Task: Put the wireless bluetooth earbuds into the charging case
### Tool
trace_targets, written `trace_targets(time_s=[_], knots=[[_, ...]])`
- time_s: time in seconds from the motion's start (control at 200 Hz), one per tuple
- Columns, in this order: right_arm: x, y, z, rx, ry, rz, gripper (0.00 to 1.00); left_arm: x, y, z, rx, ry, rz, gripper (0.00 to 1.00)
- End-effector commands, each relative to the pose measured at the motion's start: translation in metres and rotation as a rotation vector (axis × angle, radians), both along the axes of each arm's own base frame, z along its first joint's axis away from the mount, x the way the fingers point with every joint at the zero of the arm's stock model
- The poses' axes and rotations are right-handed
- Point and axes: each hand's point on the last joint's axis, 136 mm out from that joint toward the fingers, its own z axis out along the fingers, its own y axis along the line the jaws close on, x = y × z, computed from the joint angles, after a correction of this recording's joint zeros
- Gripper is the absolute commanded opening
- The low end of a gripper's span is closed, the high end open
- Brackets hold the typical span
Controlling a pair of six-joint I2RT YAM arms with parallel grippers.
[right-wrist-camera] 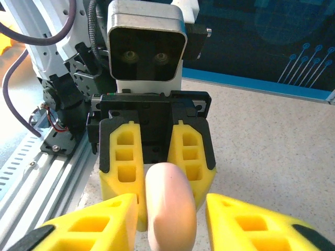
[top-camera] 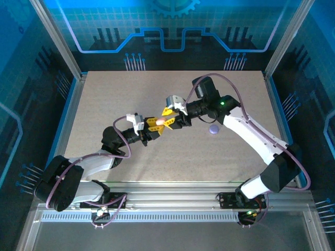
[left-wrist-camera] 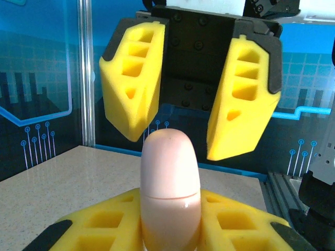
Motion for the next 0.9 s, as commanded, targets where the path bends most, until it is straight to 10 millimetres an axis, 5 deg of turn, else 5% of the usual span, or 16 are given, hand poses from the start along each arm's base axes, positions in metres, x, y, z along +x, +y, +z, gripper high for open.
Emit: trace_targets(time_s=[0.0,0.29,0.49,0.705,0.89], knots=[[-0.008,0.001,0.003,0.000,0.033,0.059,0.35,-0.009,0.000,0.023,-0.025,-0.088,-0.024,0.26],[-0.006,0.004,-0.007,-0.028,0.081,0.086,0.28,-0.008,0.000,0.023,-0.022,-0.092,-0.021,0.26],[-0.004,0.001,-0.009,-0.043,0.076,0.076,0.03,-0.006,0.000,0.019,-0.009,-0.083,-0.009,0.28],[0.013,-0.018,-0.013,-0.053,0.115,-0.004,0.08,0.000,0.005,0.007,0.034,-0.082,0.063,0.62],[0.049,-0.047,-0.049,-0.147,0.210,-0.194,0.07,0.015,0.020,-0.013,0.116,-0.043,0.223,0.77]])
